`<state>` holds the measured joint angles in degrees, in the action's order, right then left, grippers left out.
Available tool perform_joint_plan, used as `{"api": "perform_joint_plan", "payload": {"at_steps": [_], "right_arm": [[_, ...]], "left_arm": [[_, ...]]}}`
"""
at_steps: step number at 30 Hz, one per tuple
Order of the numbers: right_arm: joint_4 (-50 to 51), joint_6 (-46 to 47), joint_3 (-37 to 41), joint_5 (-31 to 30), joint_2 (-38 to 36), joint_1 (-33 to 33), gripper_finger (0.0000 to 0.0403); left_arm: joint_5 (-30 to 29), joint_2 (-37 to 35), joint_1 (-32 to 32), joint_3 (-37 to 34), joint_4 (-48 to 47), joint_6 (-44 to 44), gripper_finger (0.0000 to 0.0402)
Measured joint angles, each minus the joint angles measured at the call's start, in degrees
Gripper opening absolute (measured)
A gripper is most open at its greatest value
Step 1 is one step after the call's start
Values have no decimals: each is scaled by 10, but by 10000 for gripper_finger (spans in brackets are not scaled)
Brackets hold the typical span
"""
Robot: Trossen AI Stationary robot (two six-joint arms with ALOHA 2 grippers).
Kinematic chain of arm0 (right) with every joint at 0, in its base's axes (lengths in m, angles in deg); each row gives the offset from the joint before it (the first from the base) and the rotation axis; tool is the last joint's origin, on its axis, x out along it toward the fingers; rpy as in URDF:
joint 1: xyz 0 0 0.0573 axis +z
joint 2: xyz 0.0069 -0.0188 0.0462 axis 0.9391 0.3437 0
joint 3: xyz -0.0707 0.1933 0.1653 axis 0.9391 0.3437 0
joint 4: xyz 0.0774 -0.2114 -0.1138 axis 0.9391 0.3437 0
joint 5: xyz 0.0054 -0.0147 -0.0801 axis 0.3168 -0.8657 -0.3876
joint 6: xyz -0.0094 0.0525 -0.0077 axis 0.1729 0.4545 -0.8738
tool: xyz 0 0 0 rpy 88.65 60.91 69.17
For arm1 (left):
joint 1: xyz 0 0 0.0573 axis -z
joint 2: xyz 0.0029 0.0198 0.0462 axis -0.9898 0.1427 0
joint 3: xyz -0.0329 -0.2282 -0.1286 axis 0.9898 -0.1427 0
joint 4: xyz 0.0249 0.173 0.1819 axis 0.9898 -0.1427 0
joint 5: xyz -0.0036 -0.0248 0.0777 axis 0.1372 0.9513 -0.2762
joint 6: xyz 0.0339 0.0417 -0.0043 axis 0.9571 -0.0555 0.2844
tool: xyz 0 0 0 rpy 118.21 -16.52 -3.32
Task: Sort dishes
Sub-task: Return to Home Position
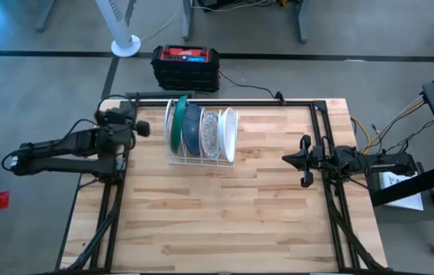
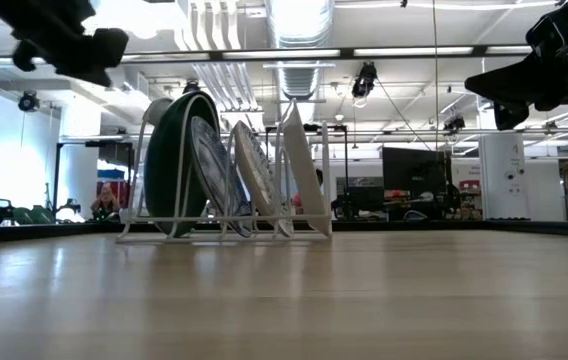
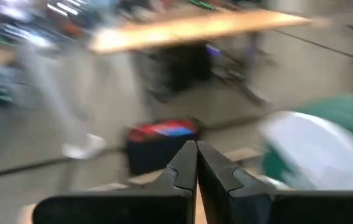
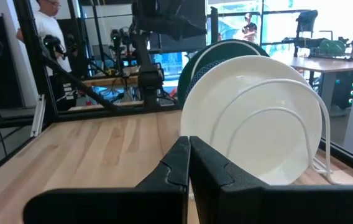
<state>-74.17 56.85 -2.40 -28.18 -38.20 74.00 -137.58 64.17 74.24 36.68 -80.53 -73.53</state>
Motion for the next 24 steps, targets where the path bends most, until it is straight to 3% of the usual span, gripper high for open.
{"api": "perform_joint_plan", "payload": {"at_steps": [5, 11, 24], "right_arm": [[0, 0, 0, 0, 0, 0, 0], [0, -2, 0, 0, 0, 0, 0], [0, -34, 0, 3, 0, 0, 0]], "left_arm": [[-161, -20, -1, -51, -1, 49, 0], [-246, -31, -19, -122, 10, 44, 0], [-247, -11, -154, -151, 45, -1, 0]]}}
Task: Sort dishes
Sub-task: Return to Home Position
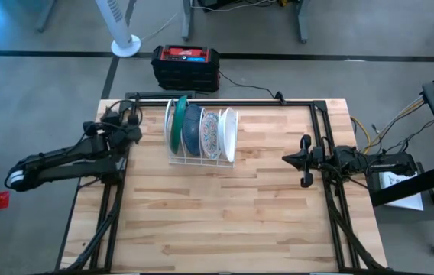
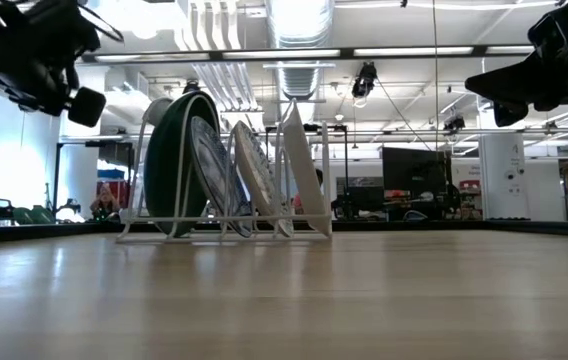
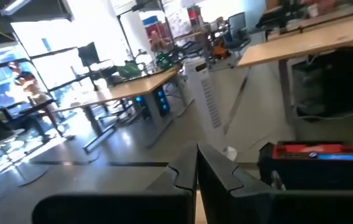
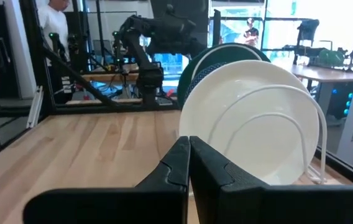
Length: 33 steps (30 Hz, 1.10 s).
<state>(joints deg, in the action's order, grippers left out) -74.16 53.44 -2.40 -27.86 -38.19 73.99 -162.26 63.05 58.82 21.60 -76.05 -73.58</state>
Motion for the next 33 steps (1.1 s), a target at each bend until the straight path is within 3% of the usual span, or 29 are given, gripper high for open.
{"api": "perform_joint_plan", "payload": {"at_steps": [17, 33], "right_arm": [[0, -8, 0, 2, 11, 0, 0], [0, 37, 0, 2, 11, 0, 0]], "left_arm": [[0, 48, -10, -18, 7, -20, 0], [7, 98, -10, 55, 6, -19, 0]]}}
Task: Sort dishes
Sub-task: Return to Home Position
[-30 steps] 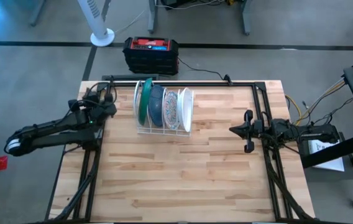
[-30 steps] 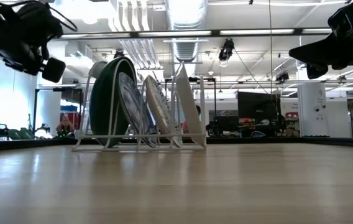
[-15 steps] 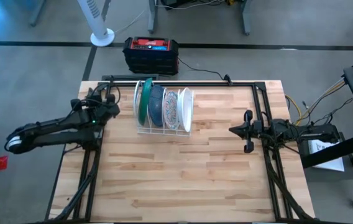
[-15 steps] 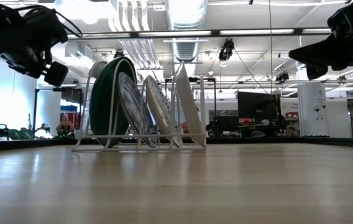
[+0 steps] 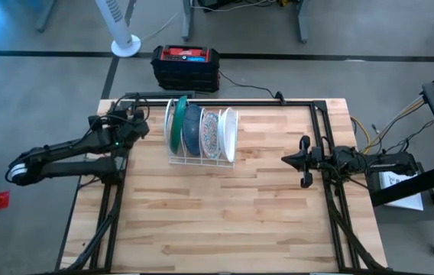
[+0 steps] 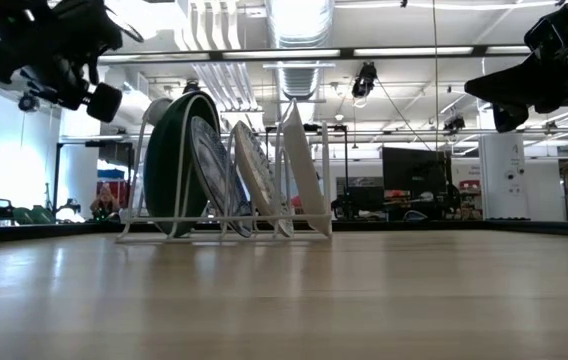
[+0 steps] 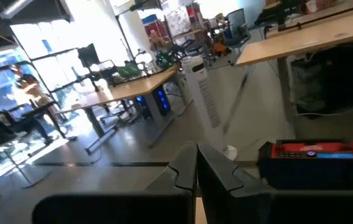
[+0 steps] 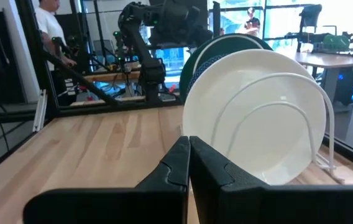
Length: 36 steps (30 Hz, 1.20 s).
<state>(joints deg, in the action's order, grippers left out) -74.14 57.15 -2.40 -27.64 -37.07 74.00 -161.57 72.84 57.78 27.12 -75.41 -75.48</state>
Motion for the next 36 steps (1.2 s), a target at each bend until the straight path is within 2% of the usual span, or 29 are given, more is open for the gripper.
{"api": "perform_joint_plan", "payload": {"at_steps": [6, 10, 13, 15, 19, 22, 29, 36], "right_arm": [[0, 0, 0, 0, 0, 0, 0], [0, 0, 0, 0, 0, 0, 0], [0, -2, 0, 0, 0, 0, 0], [0, 0, 0, 0, 0, 0, 0], [0, 0, 0, 0, 0, 0, 0], [0, 0, 0, 0, 0, 0, 0], [0, 0, 0, 0, 0, 0, 0], [0, 0, 0, 0, 0, 0, 0]], "left_arm": [[66, 32, 0, 62, -1, 13, 0], [85, 59, 0, 95, -10, 55, 0], [103, 72, 0, 101, -45, 37, 0], [97, 76, 0, 100, -62, -9, 0], [34, 71, 0, 82, -102, -117, 0], [-9, 66, -6, 56, -108, -165, 0], [-11, 65, -111, -22, -101, -195, 0], [-12, 65, -234, -67, -77, -307, 0]]}}
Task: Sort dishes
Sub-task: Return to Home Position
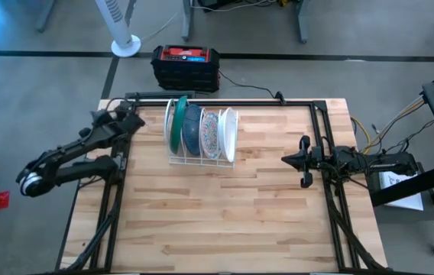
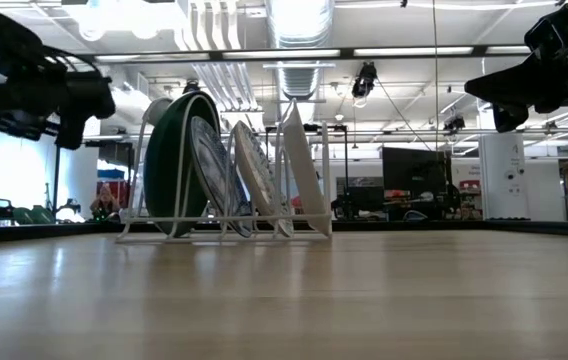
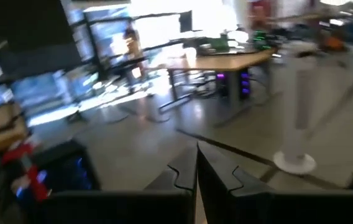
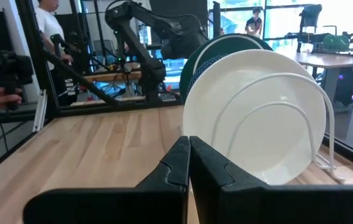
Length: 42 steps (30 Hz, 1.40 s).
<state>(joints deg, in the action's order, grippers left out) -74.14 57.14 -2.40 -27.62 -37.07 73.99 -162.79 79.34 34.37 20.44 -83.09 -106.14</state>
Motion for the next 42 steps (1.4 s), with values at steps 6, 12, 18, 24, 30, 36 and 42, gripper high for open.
{"api": "perform_joint_plan", "payload": {"at_steps": [6, 12, 18, 24, 30, 36, 42], "right_arm": [[0, 0, 0, 0, 0, 0, 0], [0, 0, 0, 0, 0, 0, 0], [0, 0, 0, 0, 0, 0, 0], [0, 0, 0, 0, 0, 0, 0], [0, 0, 0, 0, 0, 0, 0], [0, 0, 0, 0, 0, 0, 0], [0, 0, 0, 0, 0, 0, 0]], "left_arm": [[1, 4, -55, -10, 32, -28, 0], [5, 5, -53, -9, 39, -25, 0], [5, 5, -53, -9, 40, -24, 0], [6, 5, -53, -9, 42, -24, 0], [6, 5, -53, -9, 42, -23, 0], [6, 5, -53, -9, 43, -23, 0], [6, 5, -53, -9, 43, -23, 0]]}}
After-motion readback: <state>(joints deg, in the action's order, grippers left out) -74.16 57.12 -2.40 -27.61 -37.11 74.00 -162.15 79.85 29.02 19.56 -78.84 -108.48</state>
